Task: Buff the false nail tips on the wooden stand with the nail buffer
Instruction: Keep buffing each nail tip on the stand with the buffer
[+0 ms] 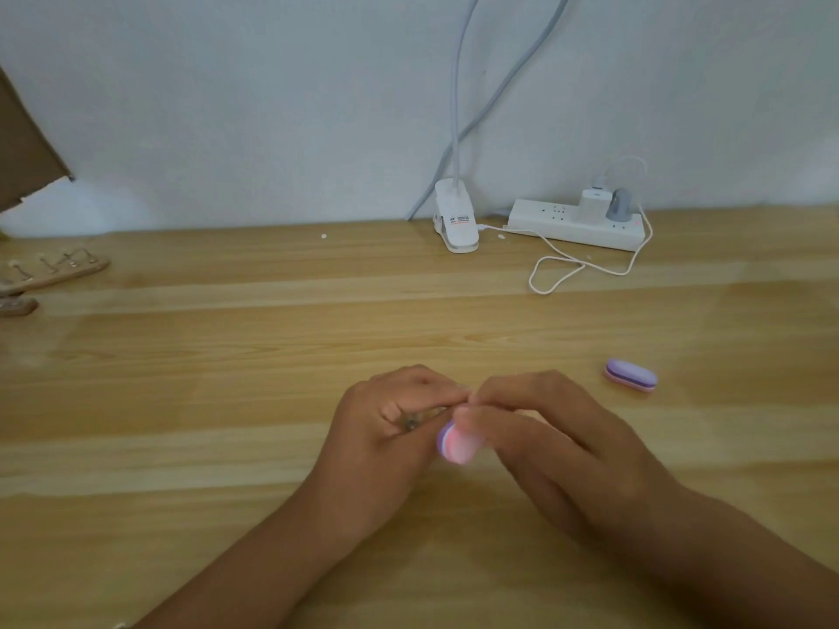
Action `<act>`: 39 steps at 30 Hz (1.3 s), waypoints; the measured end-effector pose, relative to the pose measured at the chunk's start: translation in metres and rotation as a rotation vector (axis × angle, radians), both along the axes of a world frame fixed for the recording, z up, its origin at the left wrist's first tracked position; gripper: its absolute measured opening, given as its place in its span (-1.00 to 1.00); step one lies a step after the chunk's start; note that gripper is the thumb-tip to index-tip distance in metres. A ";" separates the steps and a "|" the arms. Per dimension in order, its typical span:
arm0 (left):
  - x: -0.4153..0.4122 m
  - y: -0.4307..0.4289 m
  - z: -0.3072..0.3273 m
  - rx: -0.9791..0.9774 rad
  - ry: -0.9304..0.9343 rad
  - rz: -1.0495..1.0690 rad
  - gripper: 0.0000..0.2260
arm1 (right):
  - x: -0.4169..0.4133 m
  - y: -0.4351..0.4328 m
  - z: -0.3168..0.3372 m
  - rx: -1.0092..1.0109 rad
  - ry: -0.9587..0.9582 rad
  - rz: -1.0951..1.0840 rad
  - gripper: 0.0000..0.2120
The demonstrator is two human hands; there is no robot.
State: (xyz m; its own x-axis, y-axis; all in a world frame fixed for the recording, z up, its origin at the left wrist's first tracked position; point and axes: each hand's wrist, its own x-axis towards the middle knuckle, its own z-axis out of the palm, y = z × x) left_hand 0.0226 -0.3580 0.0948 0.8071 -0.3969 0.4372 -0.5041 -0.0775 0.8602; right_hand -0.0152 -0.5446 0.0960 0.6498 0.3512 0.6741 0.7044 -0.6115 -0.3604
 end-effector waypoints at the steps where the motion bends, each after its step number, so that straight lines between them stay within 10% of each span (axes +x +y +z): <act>1: 0.000 0.000 -0.001 0.019 -0.007 0.011 -0.91 | 0.002 -0.003 0.000 -0.023 0.046 0.023 -0.66; 10: -0.001 0.000 0.002 -0.012 0.032 0.011 -0.90 | 0.008 -0.009 -0.012 -0.079 -0.215 0.028 -0.75; 39: -0.001 -0.001 0.003 0.031 0.014 0.044 -0.91 | 0.004 -0.003 -0.013 0.072 -0.141 0.016 -0.81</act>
